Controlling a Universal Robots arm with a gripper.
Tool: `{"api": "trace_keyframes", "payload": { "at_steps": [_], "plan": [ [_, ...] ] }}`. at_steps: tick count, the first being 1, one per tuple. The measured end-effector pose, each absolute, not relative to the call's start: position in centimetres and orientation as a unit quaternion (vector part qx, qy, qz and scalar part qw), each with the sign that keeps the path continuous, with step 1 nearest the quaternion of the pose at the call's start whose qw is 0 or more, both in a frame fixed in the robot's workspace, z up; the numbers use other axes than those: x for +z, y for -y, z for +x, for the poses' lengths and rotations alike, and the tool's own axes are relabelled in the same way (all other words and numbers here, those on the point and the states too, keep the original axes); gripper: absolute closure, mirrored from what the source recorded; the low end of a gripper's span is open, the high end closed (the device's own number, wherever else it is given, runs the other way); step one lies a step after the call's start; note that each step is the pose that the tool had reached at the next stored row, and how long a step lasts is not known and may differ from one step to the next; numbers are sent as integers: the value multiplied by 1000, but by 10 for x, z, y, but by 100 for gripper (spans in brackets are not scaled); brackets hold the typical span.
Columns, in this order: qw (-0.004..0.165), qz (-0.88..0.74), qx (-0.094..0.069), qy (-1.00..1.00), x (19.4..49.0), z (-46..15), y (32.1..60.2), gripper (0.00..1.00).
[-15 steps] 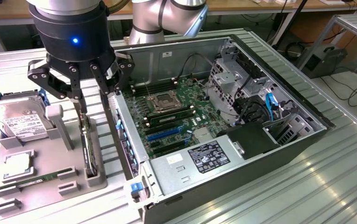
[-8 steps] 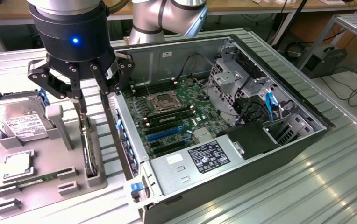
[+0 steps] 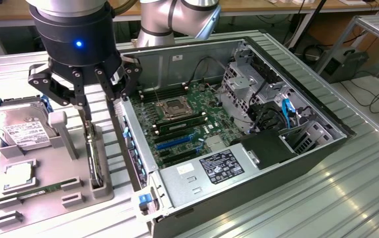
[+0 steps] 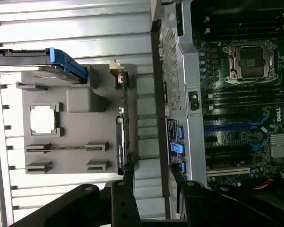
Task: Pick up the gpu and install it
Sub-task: 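Pick up the gpu and move the gpu toward the slot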
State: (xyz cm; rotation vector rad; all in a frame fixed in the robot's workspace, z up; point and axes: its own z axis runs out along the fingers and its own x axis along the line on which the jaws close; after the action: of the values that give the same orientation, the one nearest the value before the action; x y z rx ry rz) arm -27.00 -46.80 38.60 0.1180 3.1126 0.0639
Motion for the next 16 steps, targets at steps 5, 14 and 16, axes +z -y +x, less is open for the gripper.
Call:
{"api": "trace_keyframes", "payload": {
  "at_steps": [5,14,16],
  "plan": [
    [13,38,21,-999,385,-272,468,58],
    [13,38,21,-999,383,-274,468,58],
    [13,38,21,-999,383,-274,468,58]
  ]
}}
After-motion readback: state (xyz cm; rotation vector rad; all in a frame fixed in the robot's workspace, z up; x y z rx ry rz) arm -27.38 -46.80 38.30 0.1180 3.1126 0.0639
